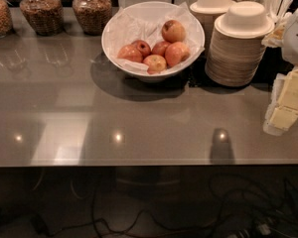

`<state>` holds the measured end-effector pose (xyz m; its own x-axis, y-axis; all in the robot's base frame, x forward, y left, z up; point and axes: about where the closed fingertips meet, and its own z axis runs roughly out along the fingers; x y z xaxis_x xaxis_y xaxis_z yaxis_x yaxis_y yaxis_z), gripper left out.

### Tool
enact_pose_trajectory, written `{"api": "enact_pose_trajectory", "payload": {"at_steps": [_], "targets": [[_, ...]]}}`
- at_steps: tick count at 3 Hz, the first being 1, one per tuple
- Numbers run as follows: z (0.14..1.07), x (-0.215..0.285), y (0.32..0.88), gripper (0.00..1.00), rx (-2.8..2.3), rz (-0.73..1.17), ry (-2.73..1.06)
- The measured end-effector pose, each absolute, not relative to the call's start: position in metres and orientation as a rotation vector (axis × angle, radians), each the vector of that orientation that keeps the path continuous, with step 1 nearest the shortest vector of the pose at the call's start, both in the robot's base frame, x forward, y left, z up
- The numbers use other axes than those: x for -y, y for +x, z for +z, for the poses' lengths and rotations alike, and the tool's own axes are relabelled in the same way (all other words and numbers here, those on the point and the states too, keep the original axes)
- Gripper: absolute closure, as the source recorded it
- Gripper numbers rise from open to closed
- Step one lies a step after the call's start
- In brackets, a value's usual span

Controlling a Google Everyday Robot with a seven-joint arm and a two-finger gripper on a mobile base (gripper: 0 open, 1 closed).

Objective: Pick apple from white bowl

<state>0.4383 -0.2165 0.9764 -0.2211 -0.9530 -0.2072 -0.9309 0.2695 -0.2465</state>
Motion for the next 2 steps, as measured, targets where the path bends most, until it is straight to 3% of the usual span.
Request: {"api": "enact_pose_trajectory", "payload": {"at_steps": [2], "targets": [[0.984, 0.2, 0.464, 0.0, -2.101, -0.069, -1.698]]}}
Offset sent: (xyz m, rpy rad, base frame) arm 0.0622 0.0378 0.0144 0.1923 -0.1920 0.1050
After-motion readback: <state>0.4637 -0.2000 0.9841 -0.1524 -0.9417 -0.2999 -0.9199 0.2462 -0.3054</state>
